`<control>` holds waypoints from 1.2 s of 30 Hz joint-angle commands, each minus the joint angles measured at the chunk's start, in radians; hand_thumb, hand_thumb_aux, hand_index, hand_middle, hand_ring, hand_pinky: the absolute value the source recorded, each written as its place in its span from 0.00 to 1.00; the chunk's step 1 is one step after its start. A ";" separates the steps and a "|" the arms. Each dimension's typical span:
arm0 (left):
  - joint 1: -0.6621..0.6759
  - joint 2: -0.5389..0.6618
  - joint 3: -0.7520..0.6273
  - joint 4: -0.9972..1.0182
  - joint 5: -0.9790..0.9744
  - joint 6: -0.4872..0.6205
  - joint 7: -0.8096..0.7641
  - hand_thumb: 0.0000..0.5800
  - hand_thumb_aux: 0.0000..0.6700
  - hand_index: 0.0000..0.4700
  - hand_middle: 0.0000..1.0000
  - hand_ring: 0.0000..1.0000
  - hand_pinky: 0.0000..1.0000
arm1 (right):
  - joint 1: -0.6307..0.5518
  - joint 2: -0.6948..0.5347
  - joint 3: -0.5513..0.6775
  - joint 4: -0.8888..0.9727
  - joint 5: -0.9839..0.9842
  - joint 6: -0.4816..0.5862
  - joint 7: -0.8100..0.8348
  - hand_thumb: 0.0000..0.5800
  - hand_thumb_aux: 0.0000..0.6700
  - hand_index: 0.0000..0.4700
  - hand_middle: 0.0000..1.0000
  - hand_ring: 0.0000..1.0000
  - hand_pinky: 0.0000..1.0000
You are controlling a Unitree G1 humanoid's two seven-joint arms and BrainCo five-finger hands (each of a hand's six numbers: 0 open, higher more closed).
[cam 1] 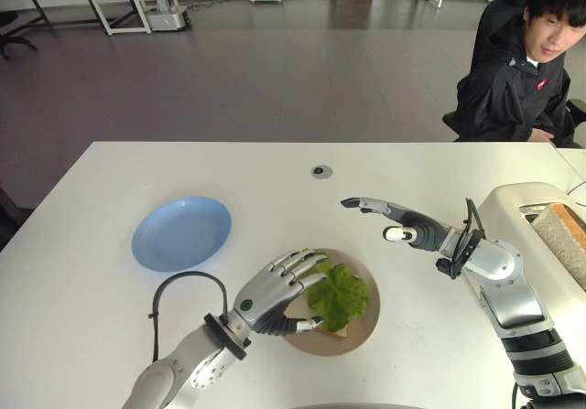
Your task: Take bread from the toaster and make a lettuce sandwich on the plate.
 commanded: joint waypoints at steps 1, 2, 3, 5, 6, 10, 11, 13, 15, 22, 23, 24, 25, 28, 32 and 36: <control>0.011 0.079 0.158 -0.043 -0.088 -0.032 0.016 0.69 0.44 0.44 0.00 0.00 0.00 | -0.020 -0.029 -0.040 0.005 -0.007 -0.017 -0.012 0.00 0.00 0.00 0.00 0.00 0.00; 0.009 0.079 0.197 -0.043 -0.141 -0.036 0.018 0.74 0.49 0.49 0.00 0.00 0.00 | -0.024 -0.050 -0.081 -0.009 -0.004 -0.029 -0.025 0.00 0.00 0.00 0.00 0.00 0.00; 0.006 0.066 0.223 -0.038 -0.194 -0.035 0.022 0.81 0.56 0.56 0.00 0.00 0.00 | -0.025 -0.079 -0.131 -0.034 0.001 -0.039 -0.035 0.00 0.00 0.00 0.00 0.00 0.00; 0.003 0.019 0.235 -0.017 -0.285 -0.028 0.022 0.83 0.58 0.58 0.00 0.00 0.00 | -0.012 -0.149 -0.245 -0.108 0.012 -0.058 -0.041 0.00 0.00 0.00 0.00 0.00 0.00; 0.000 -0.004 0.228 -0.007 -0.320 -0.024 0.019 0.82 0.58 0.58 0.00 0.00 0.00 | -0.003 -0.177 -0.291 -0.142 0.022 -0.058 -0.038 0.00 0.00 0.00 0.00 0.00 0.00; -0.034 -0.117 0.126 0.059 -0.370 -0.015 0.002 0.49 0.29 0.29 0.00 0.00 0.00 | 0.080 -0.336 -0.556 -0.285 0.027 -0.081 0.014 0.00 0.00 0.00 0.00 0.00 0.00; -0.042 -0.135 0.112 0.069 -0.378 -0.016 -0.003 0.51 0.30 0.30 0.00 0.00 0.00 | 0.102 -0.368 -0.615 -0.300 0.031 -0.090 0.035 0.00 0.00 0.00 0.00 0.00 0.00; -0.066 -0.153 0.097 0.091 -0.379 -0.018 -0.010 0.52 0.31 0.31 0.00 0.00 0.00 | 0.169 -0.426 -0.738 -0.284 0.000 -0.120 0.080 0.00 0.00 0.00 0.00 0.00 0.00; -0.082 -0.158 0.098 0.108 -0.374 -0.023 -0.013 0.40 0.23 0.23 0.00 0.00 0.00 | 0.270 -0.476 -0.866 -0.196 -0.130 -0.152 0.103 0.00 0.00 0.00 0.00 0.00 0.00; -0.137 -0.170 0.078 0.154 -0.349 -0.037 -0.013 0.00 0.00 0.00 0.00 0.00 0.00 | 0.536 -0.493 -0.948 0.023 -0.385 -0.101 0.092 0.00 0.00 0.00 0.00 0.00 0.00; -0.143 -0.170 0.078 0.157 -0.346 -0.039 -0.012 0.00 0.00 0.00 0.00 0.00 0.00 | 0.541 -0.492 -0.942 0.024 -0.391 -0.092 0.082 0.00 0.00 0.00 0.00 0.00 0.00; -0.144 -0.171 0.084 0.157 -0.345 -0.039 -0.010 0.00 0.00 0.00 0.00 0.00 0.00 | 0.542 -0.495 -0.934 0.023 -0.394 -0.084 0.075 0.00 0.00 0.00 0.00 0.00 0.00; -0.143 -0.171 0.089 0.156 -0.345 -0.040 -0.009 0.00 0.00 0.00 0.00 0.00 0.00 | 0.542 -0.499 -0.924 0.024 -0.397 -0.077 0.068 0.00 0.00 0.00 0.00 0.00 0.00; -0.130 -0.169 0.104 0.148 -0.342 -0.038 -0.004 0.00 0.00 0.00 0.00 0.00 0.00 | 0.539 -0.508 -0.874 0.016 -0.395 -0.056 0.062 0.00 0.00 0.00 0.00 0.00 0.00; -0.121 -0.168 0.111 0.144 -0.331 -0.038 0.002 0.00 0.00 0.00 0.00 0.00 0.00 | 0.525 -0.523 -0.802 0.020 -0.404 -0.026 0.051 0.61 0.37 0.37 0.00 0.00 0.00; -0.114 -0.165 0.119 0.139 -0.322 -0.041 0.007 0.00 0.00 0.00 0.00 0.00 0.00 | 0.516 -0.528 -0.733 0.004 -0.378 -0.024 0.054 0.75 0.50 0.50 0.00 0.00 0.00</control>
